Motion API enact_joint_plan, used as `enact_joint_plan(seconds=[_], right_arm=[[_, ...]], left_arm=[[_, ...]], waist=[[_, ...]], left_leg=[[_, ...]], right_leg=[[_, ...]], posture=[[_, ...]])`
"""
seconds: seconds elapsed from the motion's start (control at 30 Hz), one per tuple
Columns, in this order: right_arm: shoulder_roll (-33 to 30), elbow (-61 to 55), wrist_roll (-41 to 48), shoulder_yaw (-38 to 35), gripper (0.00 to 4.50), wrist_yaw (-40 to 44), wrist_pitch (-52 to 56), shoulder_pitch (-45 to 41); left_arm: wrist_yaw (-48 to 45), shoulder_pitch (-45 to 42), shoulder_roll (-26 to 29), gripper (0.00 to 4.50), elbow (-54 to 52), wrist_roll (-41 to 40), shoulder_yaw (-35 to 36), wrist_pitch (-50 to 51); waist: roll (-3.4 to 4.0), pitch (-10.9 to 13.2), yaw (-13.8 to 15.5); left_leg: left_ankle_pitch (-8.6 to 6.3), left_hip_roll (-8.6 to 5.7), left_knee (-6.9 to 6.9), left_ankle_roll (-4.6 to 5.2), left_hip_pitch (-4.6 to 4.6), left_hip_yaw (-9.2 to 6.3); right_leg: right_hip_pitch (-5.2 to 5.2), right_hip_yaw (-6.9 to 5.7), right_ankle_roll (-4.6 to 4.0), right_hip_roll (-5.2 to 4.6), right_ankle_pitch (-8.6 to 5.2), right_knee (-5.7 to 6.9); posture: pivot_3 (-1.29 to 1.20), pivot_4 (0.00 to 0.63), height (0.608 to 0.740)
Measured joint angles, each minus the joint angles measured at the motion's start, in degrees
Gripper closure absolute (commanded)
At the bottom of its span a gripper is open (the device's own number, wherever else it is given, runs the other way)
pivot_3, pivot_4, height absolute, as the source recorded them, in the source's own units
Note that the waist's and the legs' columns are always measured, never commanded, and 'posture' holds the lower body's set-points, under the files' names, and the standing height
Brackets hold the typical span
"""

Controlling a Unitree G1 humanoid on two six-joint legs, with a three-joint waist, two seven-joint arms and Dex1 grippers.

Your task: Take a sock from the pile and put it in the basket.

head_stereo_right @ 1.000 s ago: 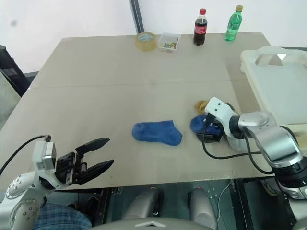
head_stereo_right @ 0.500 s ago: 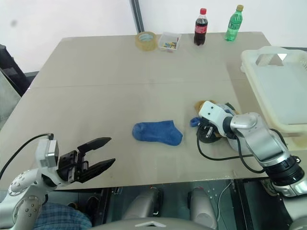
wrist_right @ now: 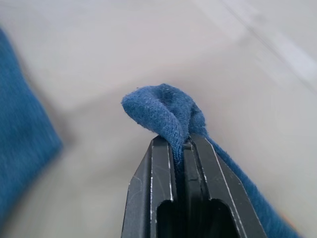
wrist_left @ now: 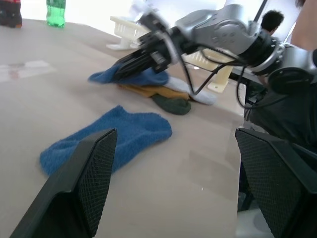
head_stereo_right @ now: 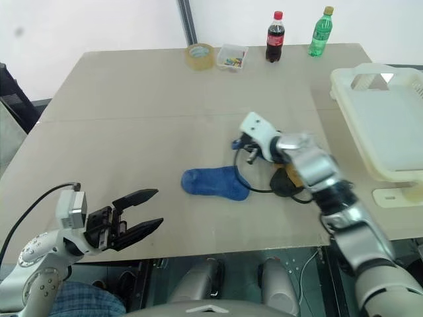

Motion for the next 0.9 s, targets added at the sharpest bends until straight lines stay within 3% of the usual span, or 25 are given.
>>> enact_joint_plan(seconds=[0.07,0.17,0.3,0.4,0.63,0.73,0.9], right_arm=[[5.72,6.38,-1.06,0.96,4.47,-2.05,-1.4,-2.91],[13.78,17.65,-2.12,0.9,3.6,-5.12,-5.57,-8.15],[18.69,26.59,-3.33,0.65,1.74,-5.67,-11.78,-12.2],[19.44,26.97,-3.18,-1.4,0.33,-6.47,-13.22,-12.47],[8.48,-0.49,0.37,-4.19,0.33,-1.73,3.36,-4.4],[3.9,-9.55,1.34,-5.38,0.33,-1.37,9.41,-0.73],[-2.47,-17.23,2.19,-8.36,0.33,-2.75,15.28,7.21]], left_arm=[[0.27,-0.05,0.05,0.36,-0.09,0.0,-0.03,0.1],[1.59,0.12,0.08,0.36,-0.88,-0.07,0.02,0.43],[3.45,0.2,0.06,0.36,-2.54,-0.15,0.08,1.06],[4.33,0.19,0.06,0.36,-3.13,-0.15,0.08,1.47],[8.57,-8.23,1.85,0.36,1.65,0.12,0.39,4.76],[11.0,-14.96,1.75,0.36,6.72,1.32,-0.44,6.09],[17.03,-31.98,-1.43,0.36,18.98,9.55,-7.63,7.18]], waist=[[0.0,0.0,-0.52],[0.01,0.0,-0.97],[0.01,0.0,-0.93],[0.01,0.0,-0.92],[0.01,0.0,-0.39],[0.01,-0.01,-0.9],[-0.02,-0.03,-0.45]], left_leg=[[0.01,-0.01,-0.02,-0.02,-0.03,0.01],[0.02,-0.03,-0.02,-0.03,-0.04,0.0],[0.02,-0.04,0.01,-0.04,-0.04,-0.01],[0.03,-0.04,0.03,-0.06,-0.04,-0.01],[0.07,-0.06,0.11,-0.12,-0.07,-0.05],[0.07,-0.04,0.12,-0.1,-0.02,-0.01],[0.18,-0.12,0.18,-0.27,-0.09,-0.08]], right_leg=[[-0.06,0.02,0.0,0.0,0.0,0.02],[-0.12,0.02,0.0,0.06,0.0,0.03],[-0.13,0.01,0.0,0.22,0.0,0.08],[-0.18,0.03,0.0,0.22,0.0,0.21],[-0.36,0.05,-0.02,0.22,-0.01,0.7],[-0.38,0.11,-0.02,0.25,0.0,0.86],[-0.35,0.01,-0.01,0.26,0.01,0.85]], posture=[[0.0,0.15,0.74],[0.0,0.15,0.74],[0.0,0.15,0.74],[0.0,0.15,0.74],[0.0,0.15,0.74],[0.0,0.15,0.74],[0.0,0.15,0.74]])
